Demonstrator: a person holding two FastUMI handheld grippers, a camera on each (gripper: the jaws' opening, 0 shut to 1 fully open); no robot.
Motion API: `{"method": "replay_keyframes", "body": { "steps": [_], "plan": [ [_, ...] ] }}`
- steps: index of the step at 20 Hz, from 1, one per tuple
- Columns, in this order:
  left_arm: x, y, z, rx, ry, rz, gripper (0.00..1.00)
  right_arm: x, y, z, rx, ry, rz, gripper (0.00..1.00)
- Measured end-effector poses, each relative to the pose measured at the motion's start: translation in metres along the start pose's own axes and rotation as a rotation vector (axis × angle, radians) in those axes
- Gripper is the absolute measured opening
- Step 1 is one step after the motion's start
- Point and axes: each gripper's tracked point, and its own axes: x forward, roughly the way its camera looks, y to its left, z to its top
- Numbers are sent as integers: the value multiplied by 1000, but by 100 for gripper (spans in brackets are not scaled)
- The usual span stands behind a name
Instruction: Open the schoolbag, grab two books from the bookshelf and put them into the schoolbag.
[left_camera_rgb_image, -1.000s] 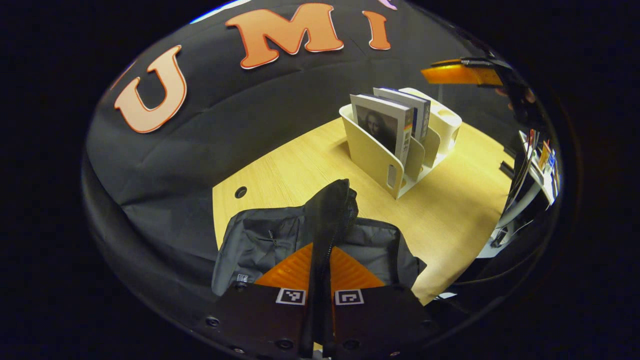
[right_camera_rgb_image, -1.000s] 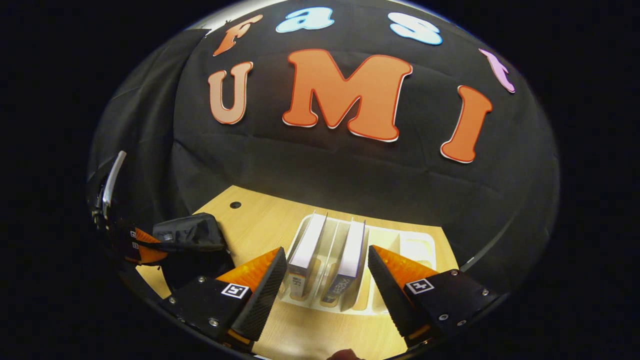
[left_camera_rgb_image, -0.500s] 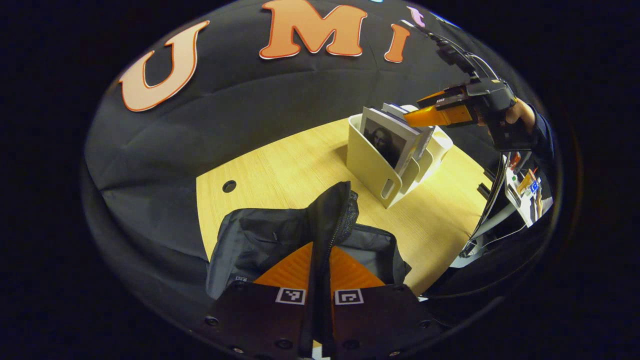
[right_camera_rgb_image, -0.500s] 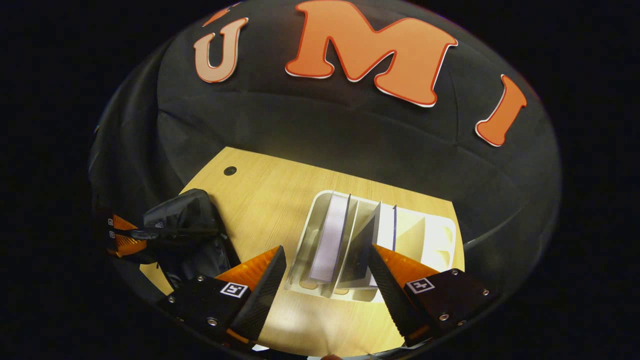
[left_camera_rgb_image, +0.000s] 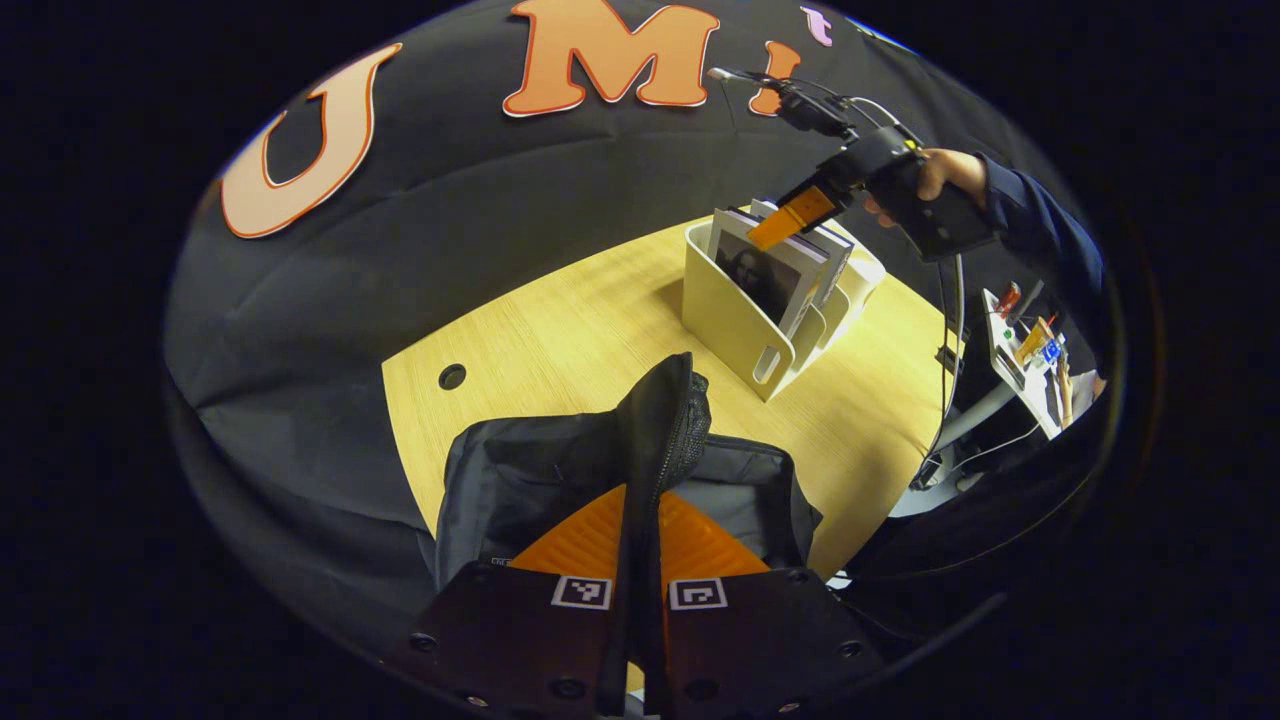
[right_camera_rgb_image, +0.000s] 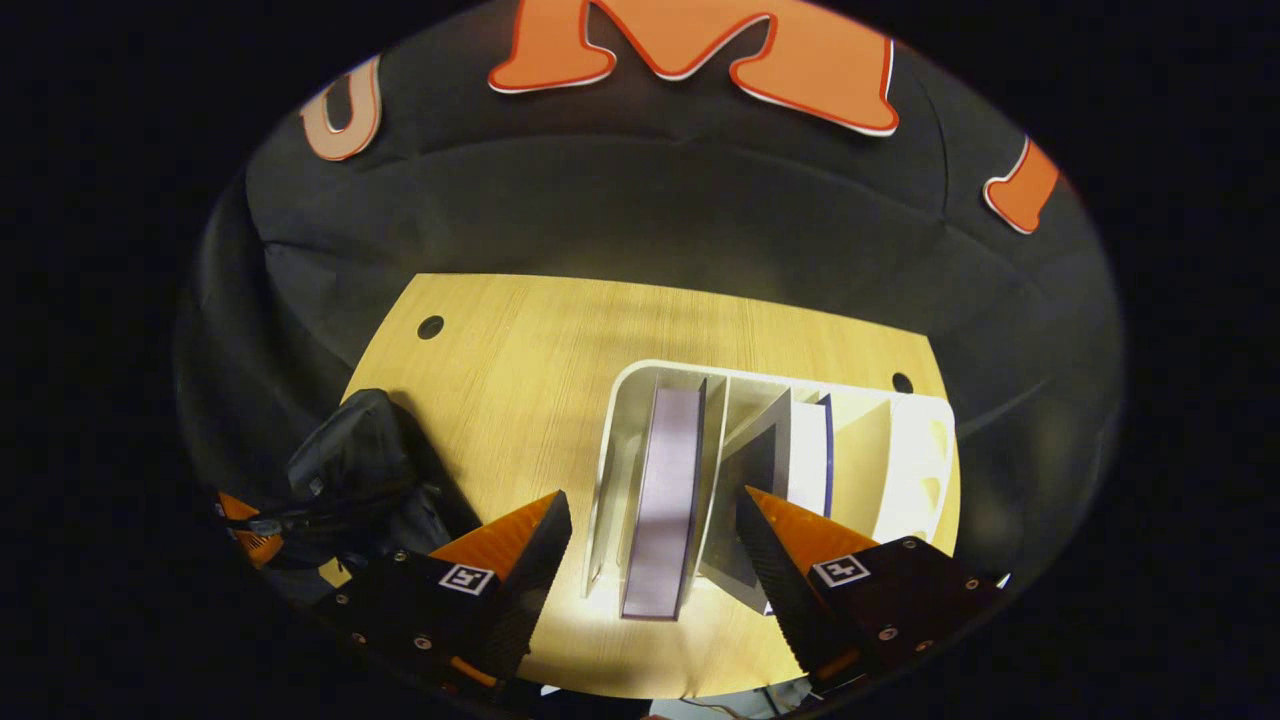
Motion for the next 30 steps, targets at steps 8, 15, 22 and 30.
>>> {"method": "replay_keyframes", "body": {
  "steps": [8,15,22,30],
  "plan": [
    [-1,5,-4,29,50,-36,7,28,3,-5,32,136,15,95],
    [4,1,-5,37,125,-101,7,43,1,-13,83,248,-6,59],
    [7,-6,-2,71,151,-120,7,46,1,-20,129,302,-28,37],
    [13,-10,-1,70,156,-147,7,0,-13,-32,117,257,-17,36]
  ]
}}
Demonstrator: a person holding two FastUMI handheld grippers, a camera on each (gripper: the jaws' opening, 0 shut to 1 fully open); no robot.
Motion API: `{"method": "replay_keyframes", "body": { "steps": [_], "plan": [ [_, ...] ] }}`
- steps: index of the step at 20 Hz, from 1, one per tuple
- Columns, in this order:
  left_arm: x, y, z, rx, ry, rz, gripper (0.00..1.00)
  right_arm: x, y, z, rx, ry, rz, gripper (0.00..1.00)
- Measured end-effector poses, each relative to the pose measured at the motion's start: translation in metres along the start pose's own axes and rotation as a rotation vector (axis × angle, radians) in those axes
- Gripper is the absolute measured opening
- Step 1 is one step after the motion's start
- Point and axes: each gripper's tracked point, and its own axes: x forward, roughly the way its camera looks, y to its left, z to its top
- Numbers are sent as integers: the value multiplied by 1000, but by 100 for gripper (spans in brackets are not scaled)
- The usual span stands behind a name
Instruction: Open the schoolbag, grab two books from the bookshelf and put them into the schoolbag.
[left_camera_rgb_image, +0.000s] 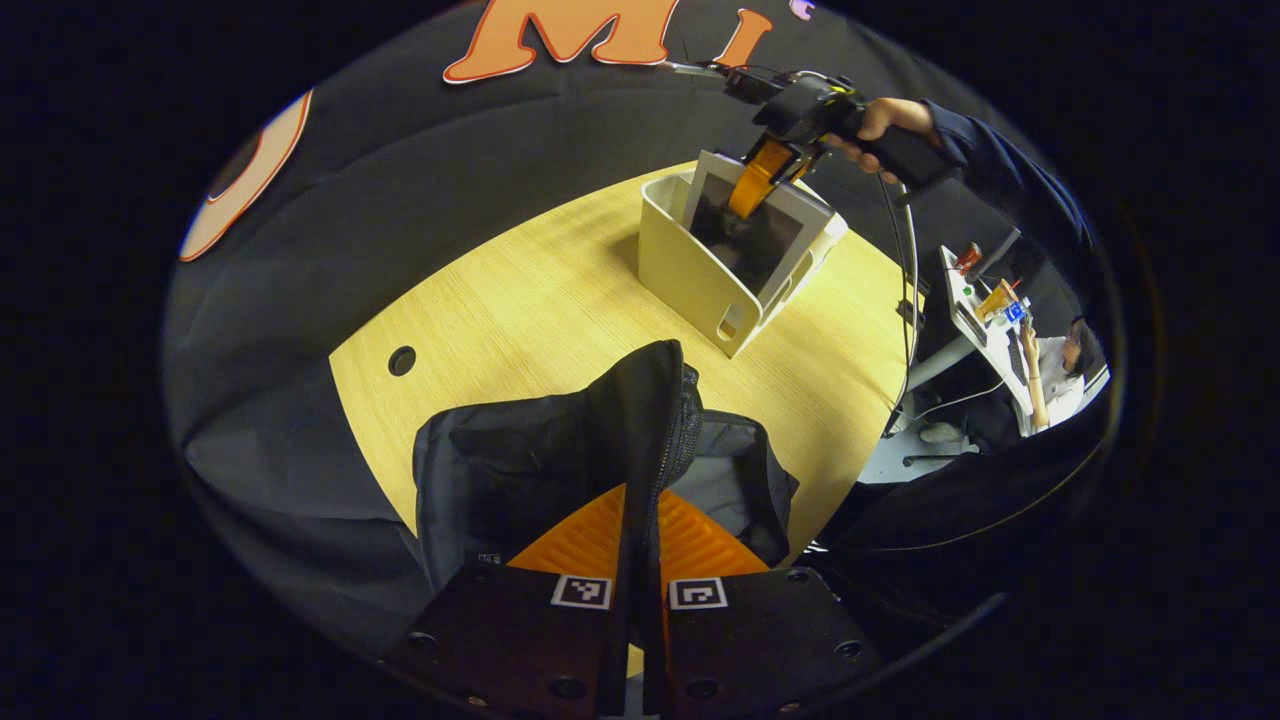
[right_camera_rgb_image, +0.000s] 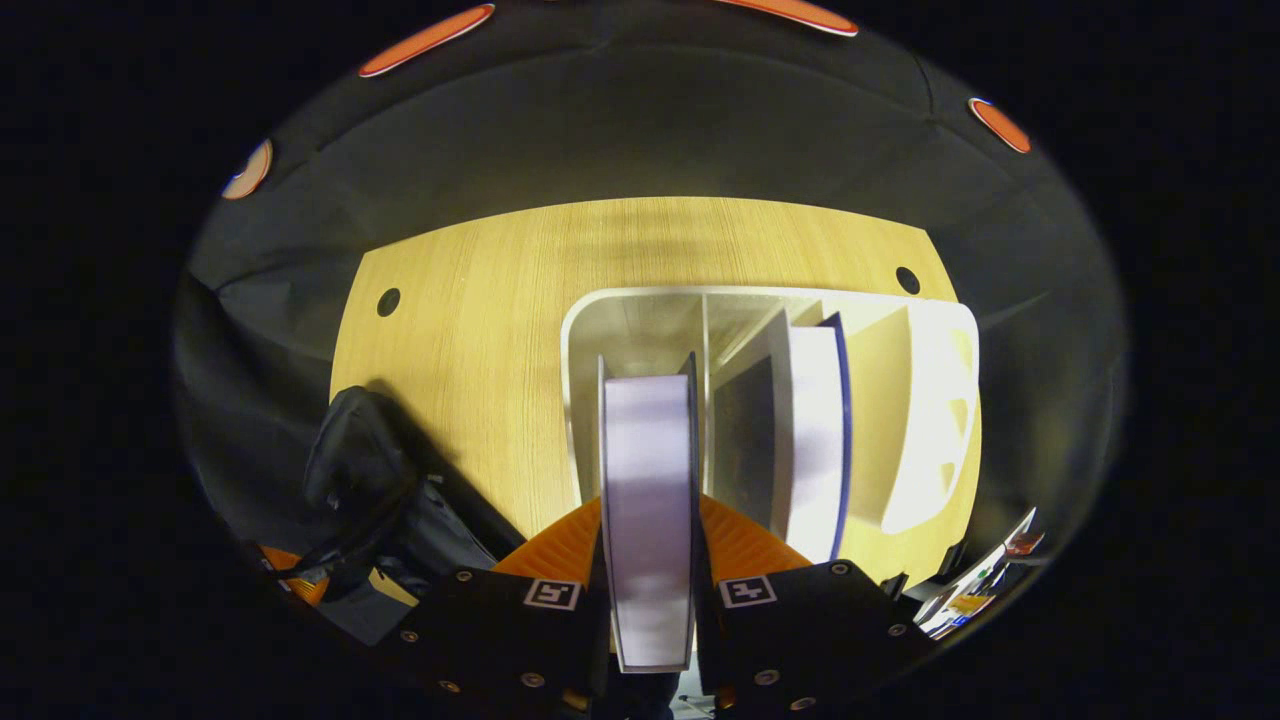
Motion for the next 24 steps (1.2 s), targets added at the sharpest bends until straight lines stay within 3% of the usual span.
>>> {"method": "replay_keyframes", "body": {
  "steps": [11,19,24],
  "plan": [
    [8,-12,1,34,23,4,7,-70,-10,-84,-59,-53,44,36],
    [10,-18,1,29,25,20,7,-101,-23,-140,38,-107,134,35],
    [10,-16,4,22,17,38,7,-123,-7,-154,79,-175,223,35]
  ]
}}
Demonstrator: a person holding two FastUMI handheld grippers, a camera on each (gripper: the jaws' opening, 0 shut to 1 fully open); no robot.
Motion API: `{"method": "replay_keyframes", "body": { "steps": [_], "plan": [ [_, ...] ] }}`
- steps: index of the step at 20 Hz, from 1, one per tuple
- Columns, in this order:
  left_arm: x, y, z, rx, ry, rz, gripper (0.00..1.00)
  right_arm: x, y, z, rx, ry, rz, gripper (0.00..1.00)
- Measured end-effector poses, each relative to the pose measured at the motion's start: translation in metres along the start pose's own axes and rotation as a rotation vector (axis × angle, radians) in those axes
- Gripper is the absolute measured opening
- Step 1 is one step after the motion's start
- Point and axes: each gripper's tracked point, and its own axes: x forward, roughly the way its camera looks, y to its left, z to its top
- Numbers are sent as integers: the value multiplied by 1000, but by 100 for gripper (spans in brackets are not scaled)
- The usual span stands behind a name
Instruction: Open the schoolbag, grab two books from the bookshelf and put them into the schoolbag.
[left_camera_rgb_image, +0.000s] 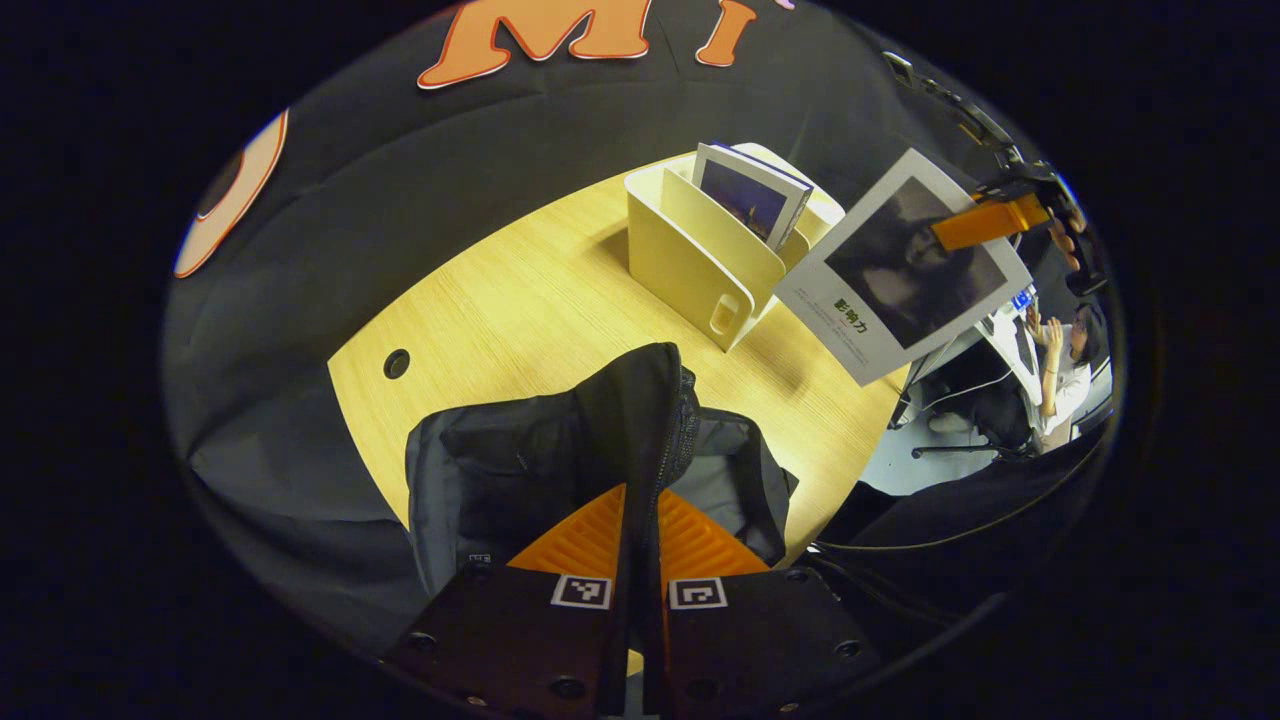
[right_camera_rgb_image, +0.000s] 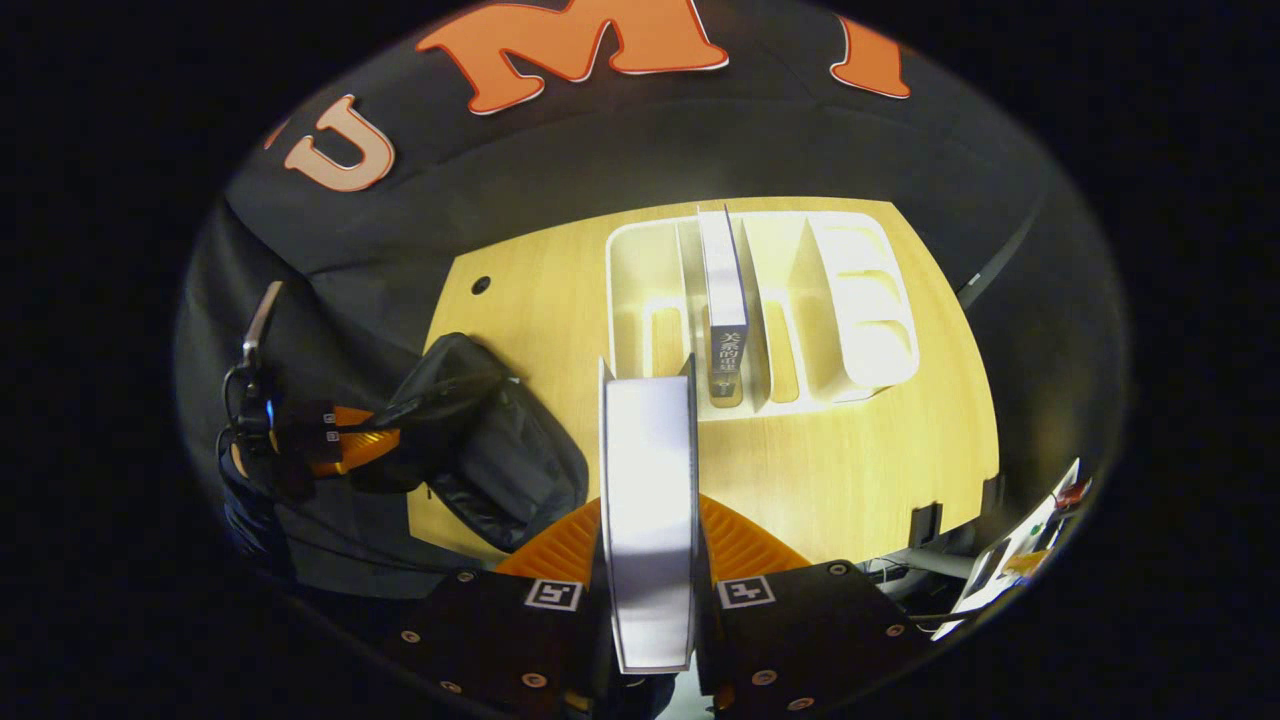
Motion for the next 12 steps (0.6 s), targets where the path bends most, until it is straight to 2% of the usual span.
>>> {"method": "replay_keyframes", "body": {
  "steps": [5,12],
  "plan": [
    [1,-3,11,10,-16,9,7,-12,35,-16,35,-71,126,35],
    [-4,-4,13,-9,-40,14,5,20,81,-41,137,-77,331,34]
  ]
}}
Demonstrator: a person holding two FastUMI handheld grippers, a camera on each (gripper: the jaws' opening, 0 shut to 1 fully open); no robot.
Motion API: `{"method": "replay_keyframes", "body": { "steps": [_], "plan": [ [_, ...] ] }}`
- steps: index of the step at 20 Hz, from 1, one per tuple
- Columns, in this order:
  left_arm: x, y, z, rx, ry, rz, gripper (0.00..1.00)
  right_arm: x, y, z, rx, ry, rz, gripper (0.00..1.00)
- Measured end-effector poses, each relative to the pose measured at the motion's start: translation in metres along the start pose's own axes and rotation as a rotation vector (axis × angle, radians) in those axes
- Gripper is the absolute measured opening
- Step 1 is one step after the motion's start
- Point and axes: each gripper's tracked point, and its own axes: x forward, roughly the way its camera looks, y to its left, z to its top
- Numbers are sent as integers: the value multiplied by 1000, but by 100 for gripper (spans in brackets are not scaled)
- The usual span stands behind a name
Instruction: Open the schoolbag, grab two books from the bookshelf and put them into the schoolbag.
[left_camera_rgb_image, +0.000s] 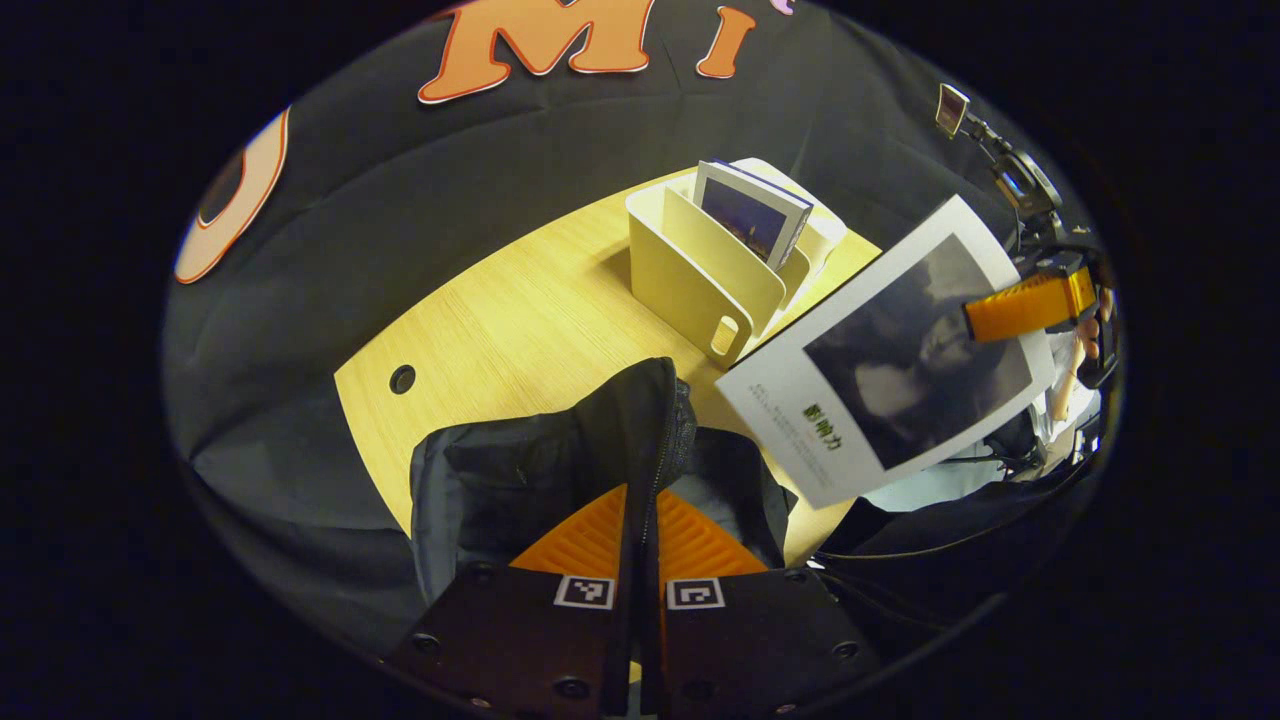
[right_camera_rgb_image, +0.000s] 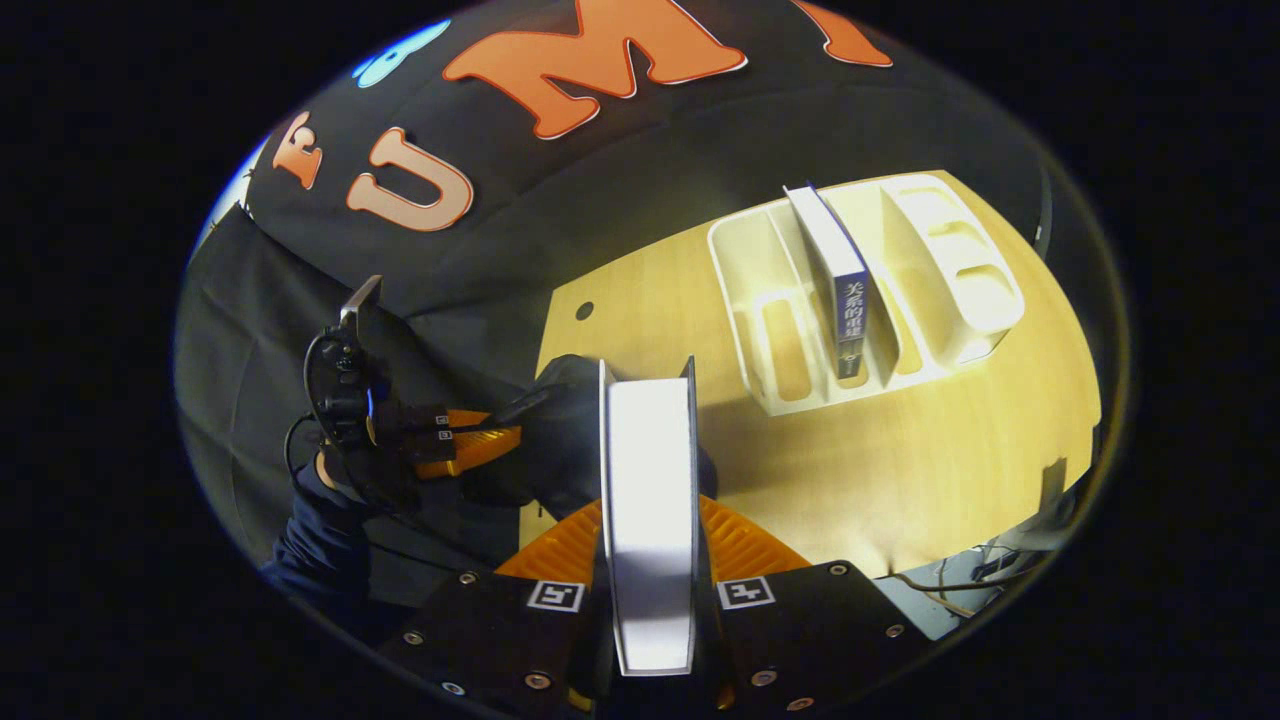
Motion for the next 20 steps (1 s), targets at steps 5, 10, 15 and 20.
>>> {"method": "replay_keyframes", "body": {
  "steps": [5,10,15,20],
  "plan": [
    [-2,-1,0,-19,-7,3,5,41,17,-26,93,8,130,33],
    [-3,-4,1,-32,-17,1,5,84,23,-39,199,-20,206,33],
    [-2,-7,2,-43,-21,-8,5,118,30,-41,282,-59,278,33],
    [-3,-11,4,-48,-38,-9,5,157,34,-47,377,-50,328,33]
  ]
}}
